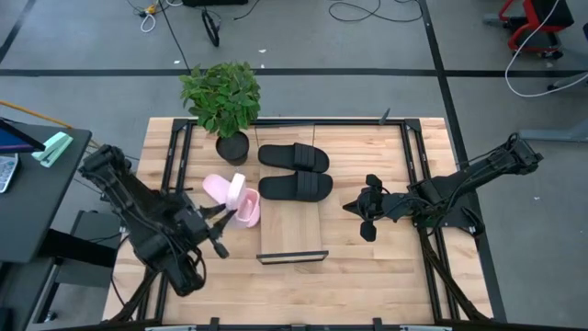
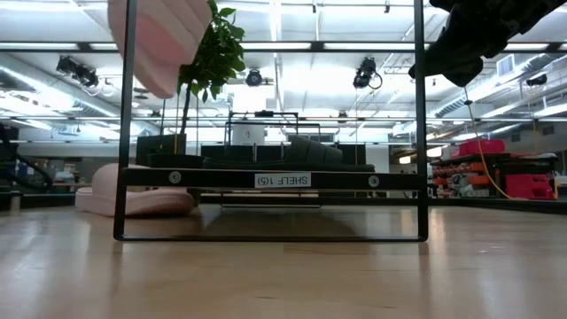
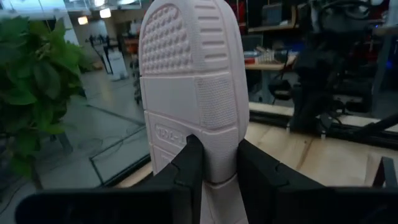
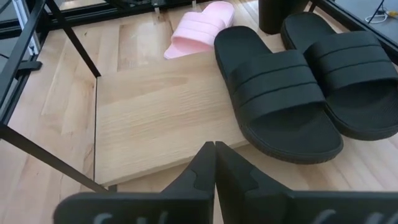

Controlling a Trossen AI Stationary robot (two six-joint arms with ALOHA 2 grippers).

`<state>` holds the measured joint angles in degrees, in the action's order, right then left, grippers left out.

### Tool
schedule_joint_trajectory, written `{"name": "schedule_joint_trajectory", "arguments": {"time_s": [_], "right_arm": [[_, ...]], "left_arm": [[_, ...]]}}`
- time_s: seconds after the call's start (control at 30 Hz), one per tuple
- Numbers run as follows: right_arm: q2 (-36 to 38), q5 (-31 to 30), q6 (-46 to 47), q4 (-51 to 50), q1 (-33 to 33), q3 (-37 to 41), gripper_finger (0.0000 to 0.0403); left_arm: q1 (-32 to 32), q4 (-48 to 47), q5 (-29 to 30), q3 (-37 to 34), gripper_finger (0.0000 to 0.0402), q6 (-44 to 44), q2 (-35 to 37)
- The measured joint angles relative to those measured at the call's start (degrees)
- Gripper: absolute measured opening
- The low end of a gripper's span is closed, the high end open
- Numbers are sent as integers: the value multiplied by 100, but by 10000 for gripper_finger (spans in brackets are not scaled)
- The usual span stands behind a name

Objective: Pick and place slides into the shelf
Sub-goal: Put the bottom pink slipper on the shelf

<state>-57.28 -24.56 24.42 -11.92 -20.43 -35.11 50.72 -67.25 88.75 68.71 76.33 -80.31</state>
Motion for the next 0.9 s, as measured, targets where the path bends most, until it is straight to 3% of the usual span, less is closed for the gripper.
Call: {"name": "schedule_joint_trajectory", "arguments": {"time_s": [0.27, 0.57, 0.7, 0.9], "right_arm": [[0, -2, 88, 33, 0, 0, 13], [-13, -2, 312, -85, 0, 0, 16], [-13, -2, 316, -198, 0, 0, 16], [-13, -4, 313, -197, 0, 0, 14]], "left_arm": [[-98, 300, 102, 0, 79, 3, -496], [-271, 283, 123, -10, 75, 8, -566], [-271, 276, 164, -311, 75, 683, -562], [-302, 268, 129, -1072, 70, 2460, -560]]}}
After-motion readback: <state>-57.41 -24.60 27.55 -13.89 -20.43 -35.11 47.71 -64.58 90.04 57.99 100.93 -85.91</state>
